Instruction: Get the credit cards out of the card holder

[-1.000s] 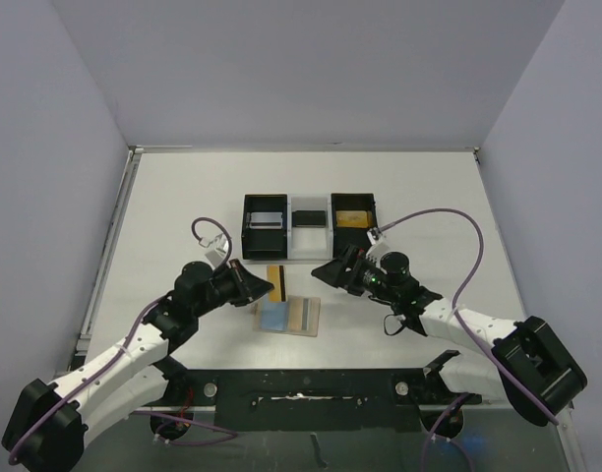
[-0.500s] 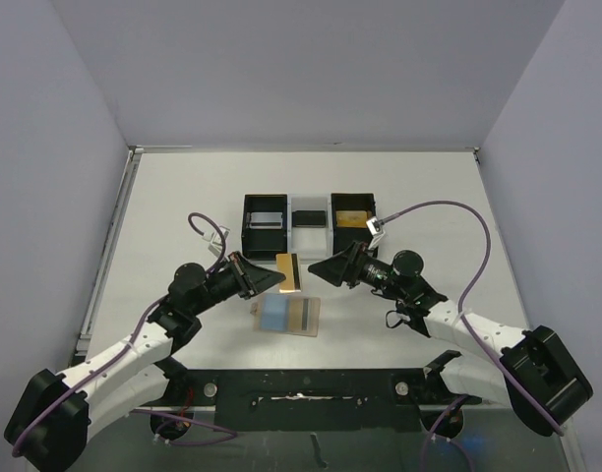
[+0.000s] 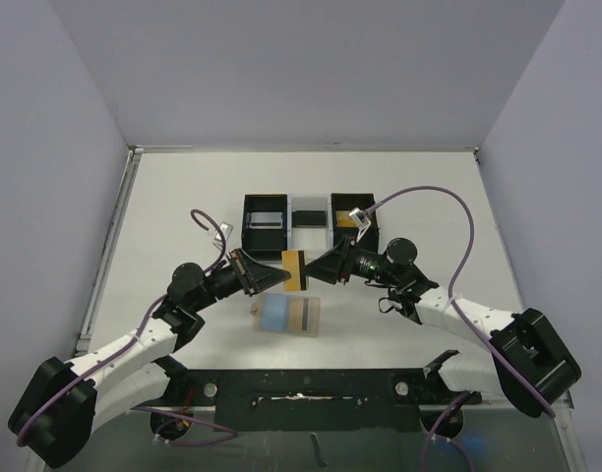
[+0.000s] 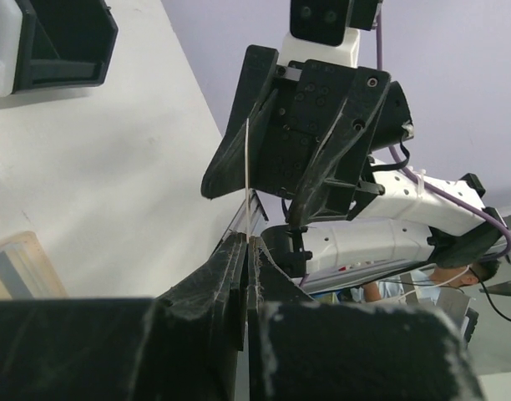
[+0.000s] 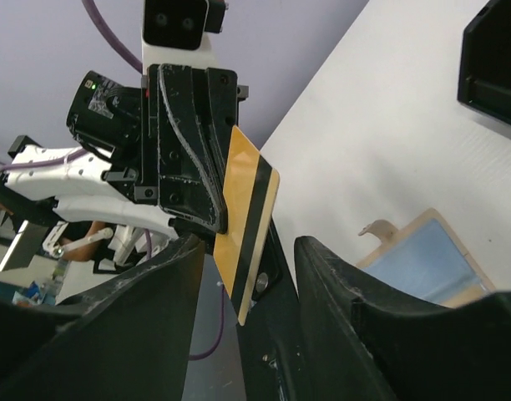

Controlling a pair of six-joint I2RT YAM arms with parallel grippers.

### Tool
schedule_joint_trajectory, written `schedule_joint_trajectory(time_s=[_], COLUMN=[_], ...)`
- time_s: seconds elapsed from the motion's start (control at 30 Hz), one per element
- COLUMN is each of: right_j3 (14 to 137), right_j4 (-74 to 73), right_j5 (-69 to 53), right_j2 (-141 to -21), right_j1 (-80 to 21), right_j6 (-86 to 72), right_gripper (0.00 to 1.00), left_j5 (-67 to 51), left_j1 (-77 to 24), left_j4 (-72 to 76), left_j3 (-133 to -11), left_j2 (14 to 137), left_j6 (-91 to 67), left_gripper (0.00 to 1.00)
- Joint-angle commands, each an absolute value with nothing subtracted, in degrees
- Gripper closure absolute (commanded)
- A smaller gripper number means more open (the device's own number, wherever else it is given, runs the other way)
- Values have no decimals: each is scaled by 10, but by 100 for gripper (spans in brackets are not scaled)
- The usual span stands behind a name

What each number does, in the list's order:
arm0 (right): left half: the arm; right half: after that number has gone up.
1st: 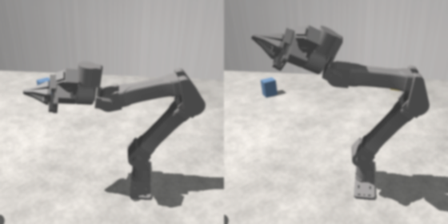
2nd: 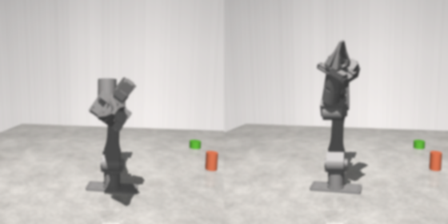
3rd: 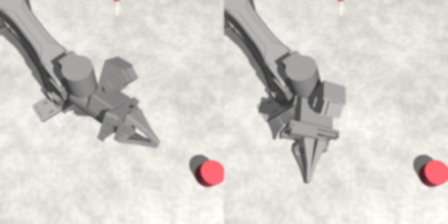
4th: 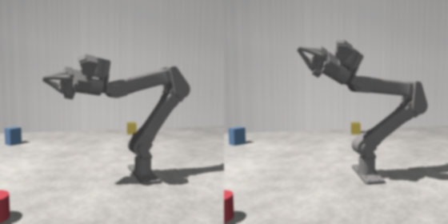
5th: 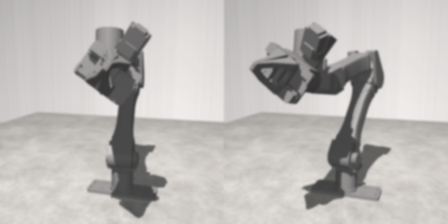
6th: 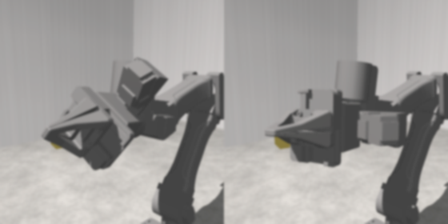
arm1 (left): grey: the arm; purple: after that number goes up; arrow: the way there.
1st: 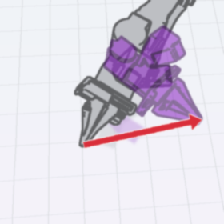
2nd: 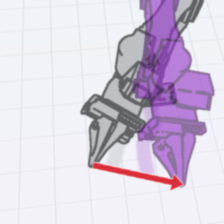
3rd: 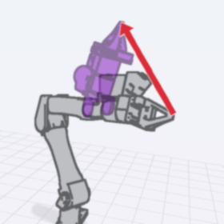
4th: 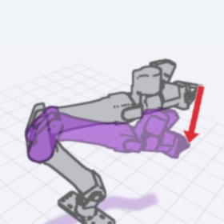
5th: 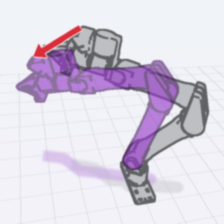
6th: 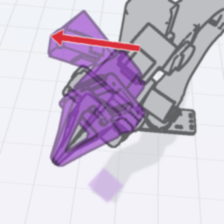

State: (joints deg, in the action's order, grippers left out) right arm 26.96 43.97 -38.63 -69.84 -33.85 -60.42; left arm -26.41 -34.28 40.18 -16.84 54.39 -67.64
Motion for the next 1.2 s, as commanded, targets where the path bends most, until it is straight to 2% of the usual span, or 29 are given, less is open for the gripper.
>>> schedule_joint_trajectory(time_s=[0.0,0.13,0.4,0.53,0.6,0.67,0.7,0.83,0.87,1.03,1.17], right_j3=[293,300,291,293,292,294,295,295,294,312,354], right_j4=[513,516,600,612,611,595,585,523,508,300,105], right_j5=[-445,-472,-477,-476,-472,-469,-467,-452,-443,-378,-193], right_j2=[-707,-714,-730,-736,-735,-732,-730,-701,-689,-601,-528], right_j1=[-341,-337,-336,-337,-337,-337,-337,-328,-323,-262,-245], right_j6=[-621,-626,-680,-688,-687,-679,-672,-633,-618,-501,-318], right_gripper=[55,69,78,89,98,100,100,100,100,100,100], left_j5=[-282,-288,-309,-318,-318,-314,-308,-258,-240,-154,-77], left_j1=[-339,-338,-337,-338,-338,-337,-337,-337,-337,-332,-330], left_j4=[481,484,499,501,500,473,451,305,261,28,-109], left_j3=[-169,-169,-171,-174,-173,-175,-180,-210,-220,-292,-350], left_j2=[541,539,549,553,551,546,542,505,494,461,464], left_j6=[-689,-687,-685,-684,-682,-675,-667,-603,-583,-474,-393], left_gripper=[100,100,100,100,100,100,94,43,37,33,32])
